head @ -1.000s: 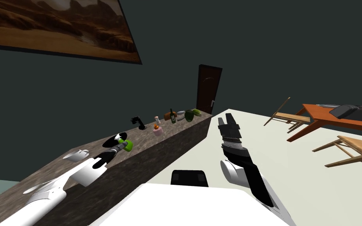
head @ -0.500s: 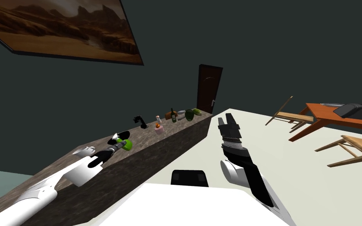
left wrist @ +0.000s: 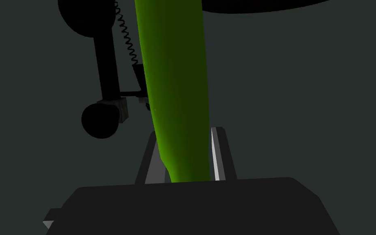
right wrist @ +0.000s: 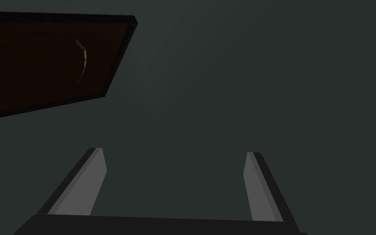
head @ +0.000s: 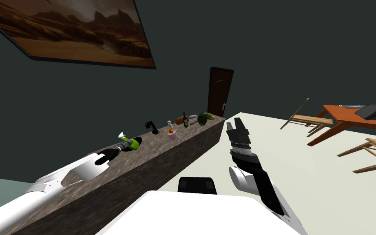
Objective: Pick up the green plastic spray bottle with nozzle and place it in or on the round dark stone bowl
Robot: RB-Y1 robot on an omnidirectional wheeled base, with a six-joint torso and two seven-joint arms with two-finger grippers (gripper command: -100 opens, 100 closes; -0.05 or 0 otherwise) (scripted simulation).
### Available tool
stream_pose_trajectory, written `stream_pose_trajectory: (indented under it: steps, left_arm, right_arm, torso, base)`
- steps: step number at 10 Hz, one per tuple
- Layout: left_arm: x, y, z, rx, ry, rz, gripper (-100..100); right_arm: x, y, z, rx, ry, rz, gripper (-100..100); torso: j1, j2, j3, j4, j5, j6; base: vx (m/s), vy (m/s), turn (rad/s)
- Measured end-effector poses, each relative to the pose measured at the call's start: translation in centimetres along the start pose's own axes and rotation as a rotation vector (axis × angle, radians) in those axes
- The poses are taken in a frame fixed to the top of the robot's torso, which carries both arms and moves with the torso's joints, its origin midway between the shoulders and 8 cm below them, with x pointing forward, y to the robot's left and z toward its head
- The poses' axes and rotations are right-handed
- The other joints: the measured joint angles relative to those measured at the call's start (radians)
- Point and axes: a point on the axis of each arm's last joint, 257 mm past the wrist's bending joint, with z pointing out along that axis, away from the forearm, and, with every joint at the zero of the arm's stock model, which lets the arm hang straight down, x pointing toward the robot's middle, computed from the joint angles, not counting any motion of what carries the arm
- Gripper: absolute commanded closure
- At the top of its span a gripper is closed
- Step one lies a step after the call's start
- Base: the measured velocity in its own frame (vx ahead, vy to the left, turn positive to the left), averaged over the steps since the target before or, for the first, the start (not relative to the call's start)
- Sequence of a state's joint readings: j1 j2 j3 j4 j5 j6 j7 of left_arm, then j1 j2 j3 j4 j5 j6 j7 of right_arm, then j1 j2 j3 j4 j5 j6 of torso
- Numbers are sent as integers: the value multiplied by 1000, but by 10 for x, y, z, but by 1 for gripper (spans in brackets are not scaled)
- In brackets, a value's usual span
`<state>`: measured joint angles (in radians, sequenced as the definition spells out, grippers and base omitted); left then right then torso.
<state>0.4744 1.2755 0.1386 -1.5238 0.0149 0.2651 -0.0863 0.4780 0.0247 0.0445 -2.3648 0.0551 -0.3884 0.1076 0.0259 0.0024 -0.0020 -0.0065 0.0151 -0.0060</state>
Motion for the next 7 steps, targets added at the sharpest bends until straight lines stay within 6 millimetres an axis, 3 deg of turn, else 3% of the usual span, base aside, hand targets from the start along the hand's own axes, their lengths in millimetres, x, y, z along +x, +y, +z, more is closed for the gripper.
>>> stream_pose_trajectory:
  steps: [5, 6, 7]
  left_arm:
    - [-57, -35, 3, 29, -85, 40, 100]
    - [-68, -42, 4, 34, -106, 46, 100]
    - [-71, -43, 4, 33, -111, 48, -100]
  right_arm:
    - [0, 0, 0, 0, 0, 0, 0]
    - [0, 0, 0, 0, 0, 0, 0]
    - [0, 0, 0, 0, 0, 0, 0]
  torso:
    - [-4, 0, 0, 0, -2, 1]
    - [-4, 1, 1, 0, -1, 1]
    - [-12, 2, 1, 0, -1, 1]
  base:
    - [11, 242, -20]
    - [3, 117, -27]
    - [2, 24, -1]
